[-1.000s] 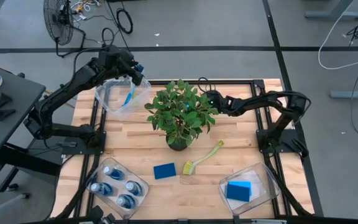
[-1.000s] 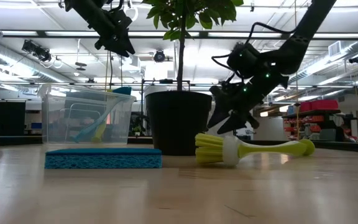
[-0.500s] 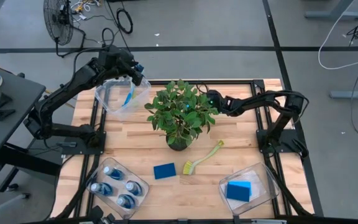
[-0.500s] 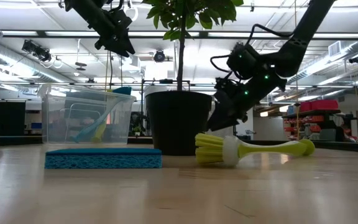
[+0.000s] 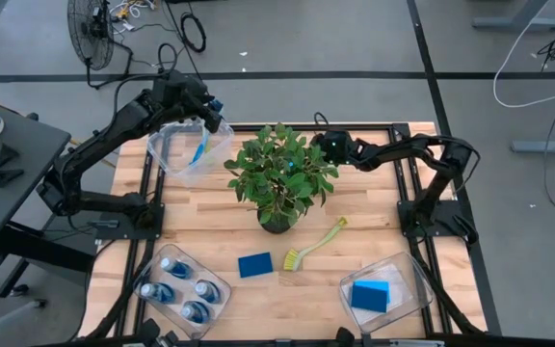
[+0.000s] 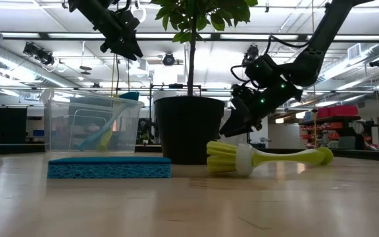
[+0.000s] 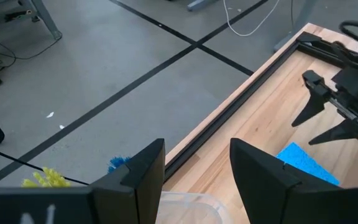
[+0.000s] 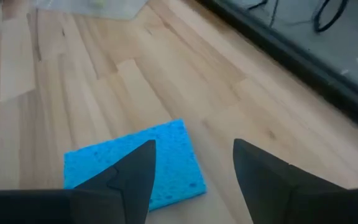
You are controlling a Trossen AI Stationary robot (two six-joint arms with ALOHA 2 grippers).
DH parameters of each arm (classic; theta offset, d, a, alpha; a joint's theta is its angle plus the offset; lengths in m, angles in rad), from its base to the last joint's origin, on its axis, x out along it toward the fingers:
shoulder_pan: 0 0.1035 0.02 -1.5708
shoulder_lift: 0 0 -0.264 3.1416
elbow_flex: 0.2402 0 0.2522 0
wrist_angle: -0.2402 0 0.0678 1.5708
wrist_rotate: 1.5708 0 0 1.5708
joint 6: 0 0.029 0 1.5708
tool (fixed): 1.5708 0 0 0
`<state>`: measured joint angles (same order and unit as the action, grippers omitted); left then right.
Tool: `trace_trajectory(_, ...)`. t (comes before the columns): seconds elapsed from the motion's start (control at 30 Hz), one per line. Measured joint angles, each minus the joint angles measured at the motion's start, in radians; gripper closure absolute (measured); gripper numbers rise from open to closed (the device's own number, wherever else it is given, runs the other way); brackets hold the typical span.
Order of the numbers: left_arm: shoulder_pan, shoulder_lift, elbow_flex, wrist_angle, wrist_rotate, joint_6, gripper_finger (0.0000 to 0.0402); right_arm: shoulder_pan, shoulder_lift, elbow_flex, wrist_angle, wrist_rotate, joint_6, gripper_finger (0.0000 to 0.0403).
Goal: Pick & Place Kitchen Sink Supplies
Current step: Put the blue sponge into the bottom right transparent bin
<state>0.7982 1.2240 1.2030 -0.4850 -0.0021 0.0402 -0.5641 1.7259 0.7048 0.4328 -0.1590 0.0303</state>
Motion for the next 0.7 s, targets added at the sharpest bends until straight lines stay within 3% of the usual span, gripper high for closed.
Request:
trace_trajectory(0.13,0.0,0.0,0.0,0.0,0.0,0.0,0.0216,-0.012,0.015,-0.001,0.022,-0.057,0.005,0.019)
trace_trajectory(0.33,0.0,0.0,0.0,0.0,0.023,0.001,0.0216,-0.003,0.014,0.0,0.001,-0.059,0.07,0.02)
trace_trajectory(0.53,0.0,0.0,0.0,0.0,0.026,0.001,0.0216,0.043,0.014,0.008,-0.013,0.017,0.018,0.0209)
trace_trajectory(0.7,0.0,0.0,0.0,0.0,0.026,0.012,0.0216,0.054,0.014,0.096,-0.157,0.043,-0.006,0.0209)
